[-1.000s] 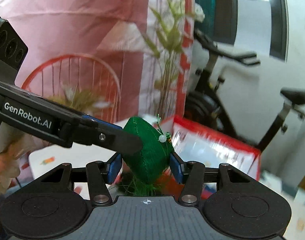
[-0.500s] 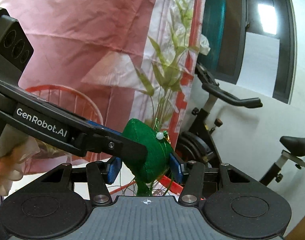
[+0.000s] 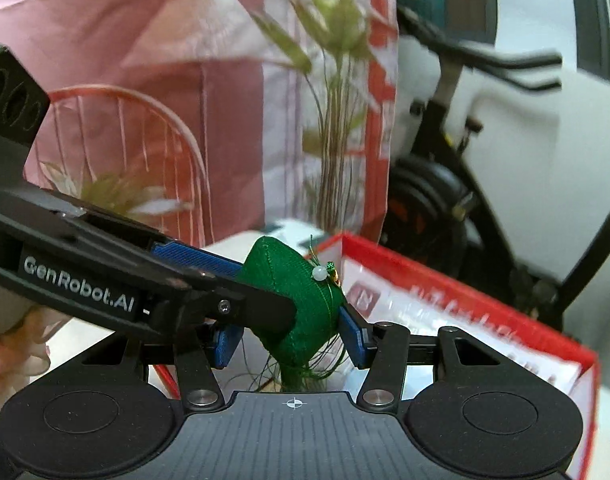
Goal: Organize soft objects
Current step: 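Carry the green pouch over the red box, lower it in, open both tools, then move both tools down to the bagged mint-green cable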
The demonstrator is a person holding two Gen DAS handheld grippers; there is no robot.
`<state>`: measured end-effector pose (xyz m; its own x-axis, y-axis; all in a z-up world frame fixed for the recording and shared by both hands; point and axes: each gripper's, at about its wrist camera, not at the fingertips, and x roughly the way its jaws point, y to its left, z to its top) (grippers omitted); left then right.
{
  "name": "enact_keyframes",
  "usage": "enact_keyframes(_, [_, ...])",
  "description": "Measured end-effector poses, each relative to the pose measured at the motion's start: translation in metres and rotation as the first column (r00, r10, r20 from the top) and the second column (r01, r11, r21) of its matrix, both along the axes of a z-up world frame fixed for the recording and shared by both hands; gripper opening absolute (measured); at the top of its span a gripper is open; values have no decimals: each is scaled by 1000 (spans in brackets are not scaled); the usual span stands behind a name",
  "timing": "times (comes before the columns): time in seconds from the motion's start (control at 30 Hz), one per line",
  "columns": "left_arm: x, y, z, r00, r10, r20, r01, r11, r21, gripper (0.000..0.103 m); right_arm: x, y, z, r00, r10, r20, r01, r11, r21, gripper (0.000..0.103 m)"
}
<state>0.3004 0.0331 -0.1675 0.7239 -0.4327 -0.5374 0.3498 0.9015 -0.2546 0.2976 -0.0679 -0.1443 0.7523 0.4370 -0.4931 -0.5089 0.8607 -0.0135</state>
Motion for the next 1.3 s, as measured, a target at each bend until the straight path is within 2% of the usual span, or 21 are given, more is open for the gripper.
enact_keyframes(0.3, [17, 0, -19, 999, 5, -53, -4, 1000, 22, 60, 14, -3, -21, 993, -17, -115, 21, 999, 31, 53])
enact_keyframes(0.4, [19, 0, -21, 998, 13, -54, -12, 999, 32, 69, 12, -5, -22, 993, -27, -117, 31, 999, 29, 58])
enact_keyframes(0.5, [16, 0, -18, 998, 37, -40, -35, 998, 61, 77, 8, -7, -20, 994, -55, -98, 57, 998, 21, 70])
enact_keyframes(0.63, [9, 0, -13, 999, 44, -13, -43, 996, 77, 93, 0, -14, -14, 993, -86, -79, 87, 996, 7, 94])
enact_keyframes(0.67, [5, -1, -10, 999, 45, -1, -45, 996, 80, 97, -3, -16, -12, 992, -72, -104, 72, 997, -8, 101])
enact_keyframes(0.7, [3, 0, -8, 999, 43, 6, -43, 996, 74, 98, -7, -19, -8, 993, -81, -85, 81, 997, -9, 102])
enact_keyframes(0.77, [-2, 4, -4, 999, 46, 15, -47, 998, 46, 103, -15, -25, -2, 994, -93, -56, 92, 996, -9, 103])
enact_keyframes(0.9, [-14, 8, 1, 996, 83, 42, -84, 996, 22, 103, -34, -43, 6, 992, -127, -13, 128, 992, 23, 103])
enact_keyframes(1.03, [-32, 5, 4, 986, 135, 100, -142, 988, 61, 103, -55, -63, 11, 983, -184, 26, 181, 980, 84, 103])
enact_keyframes(1.3, [-76, -4, -6, 983, 120, 137, -139, 980, 141, 103, -96, -91, 4, 965, -261, 18, 254, 951, 176, 103])
